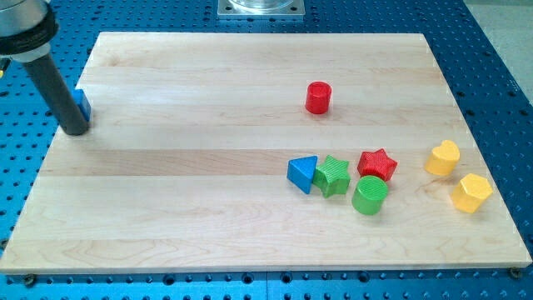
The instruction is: Push the blue cube to the top left of the board
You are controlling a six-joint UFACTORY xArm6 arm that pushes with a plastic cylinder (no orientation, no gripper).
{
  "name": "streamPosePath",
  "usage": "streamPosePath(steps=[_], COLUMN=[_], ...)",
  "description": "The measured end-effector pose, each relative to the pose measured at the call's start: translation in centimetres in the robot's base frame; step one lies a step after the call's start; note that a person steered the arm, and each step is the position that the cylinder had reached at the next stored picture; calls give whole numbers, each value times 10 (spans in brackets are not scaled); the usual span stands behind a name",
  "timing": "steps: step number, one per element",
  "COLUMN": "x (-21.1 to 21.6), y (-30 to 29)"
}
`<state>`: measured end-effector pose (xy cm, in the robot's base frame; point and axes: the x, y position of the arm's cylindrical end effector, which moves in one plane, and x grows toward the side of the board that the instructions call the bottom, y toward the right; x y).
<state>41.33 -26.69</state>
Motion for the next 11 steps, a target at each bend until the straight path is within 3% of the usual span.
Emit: streamPosePath(steps=[1,2,3,5,7,8,11], x=[-28,-1,2,-83,-85,-118,-143], y=[6,5,-37,13,-24,-9,25])
